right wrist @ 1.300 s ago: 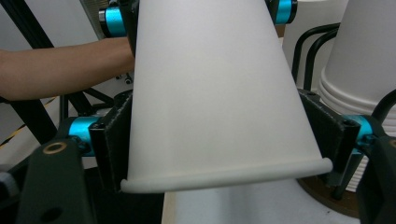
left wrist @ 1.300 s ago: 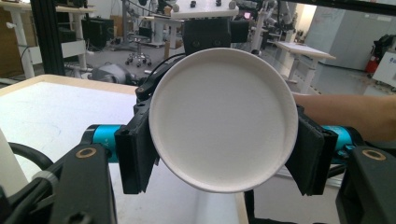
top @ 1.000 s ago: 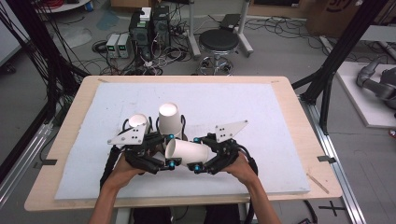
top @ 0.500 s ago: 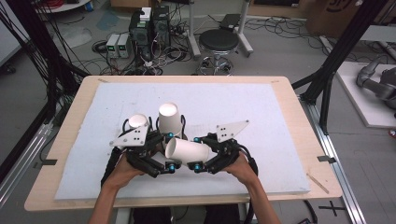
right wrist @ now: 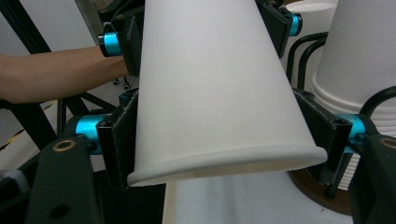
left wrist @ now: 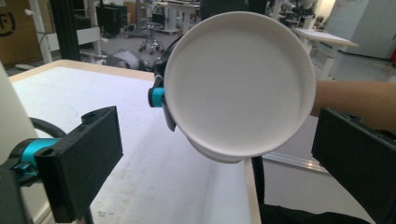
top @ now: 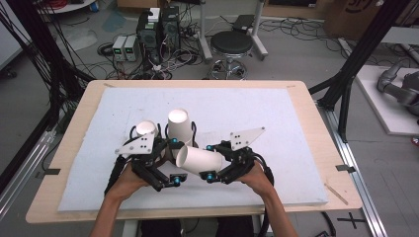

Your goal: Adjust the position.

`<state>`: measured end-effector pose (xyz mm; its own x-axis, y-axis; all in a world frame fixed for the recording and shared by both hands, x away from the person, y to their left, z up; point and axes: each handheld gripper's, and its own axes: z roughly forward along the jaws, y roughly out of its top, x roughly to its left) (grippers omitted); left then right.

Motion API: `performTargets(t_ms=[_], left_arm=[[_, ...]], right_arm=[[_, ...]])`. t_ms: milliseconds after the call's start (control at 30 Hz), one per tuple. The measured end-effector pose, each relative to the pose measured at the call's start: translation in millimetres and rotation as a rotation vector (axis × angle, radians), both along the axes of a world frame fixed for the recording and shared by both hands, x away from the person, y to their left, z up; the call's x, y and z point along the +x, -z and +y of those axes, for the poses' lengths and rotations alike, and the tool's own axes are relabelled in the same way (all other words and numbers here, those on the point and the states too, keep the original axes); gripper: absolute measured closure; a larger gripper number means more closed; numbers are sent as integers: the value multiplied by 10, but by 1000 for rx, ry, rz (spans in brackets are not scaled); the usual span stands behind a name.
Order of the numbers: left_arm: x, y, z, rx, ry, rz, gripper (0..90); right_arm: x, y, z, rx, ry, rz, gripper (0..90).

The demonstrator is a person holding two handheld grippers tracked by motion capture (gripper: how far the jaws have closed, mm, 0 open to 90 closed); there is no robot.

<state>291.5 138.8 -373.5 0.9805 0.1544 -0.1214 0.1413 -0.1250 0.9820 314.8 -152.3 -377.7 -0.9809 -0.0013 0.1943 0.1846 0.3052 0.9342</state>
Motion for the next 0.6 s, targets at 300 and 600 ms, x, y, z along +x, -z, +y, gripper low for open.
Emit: performTargets(t_ms=[300,600], left_arm=[[2,-31,41,78,-19,36,17],[20,-114,55,276,13,116,17]], right_arm=[[-8,-53,-29,-27,4,-5,263],[5,-143,-74,-93,14,-18,263]])
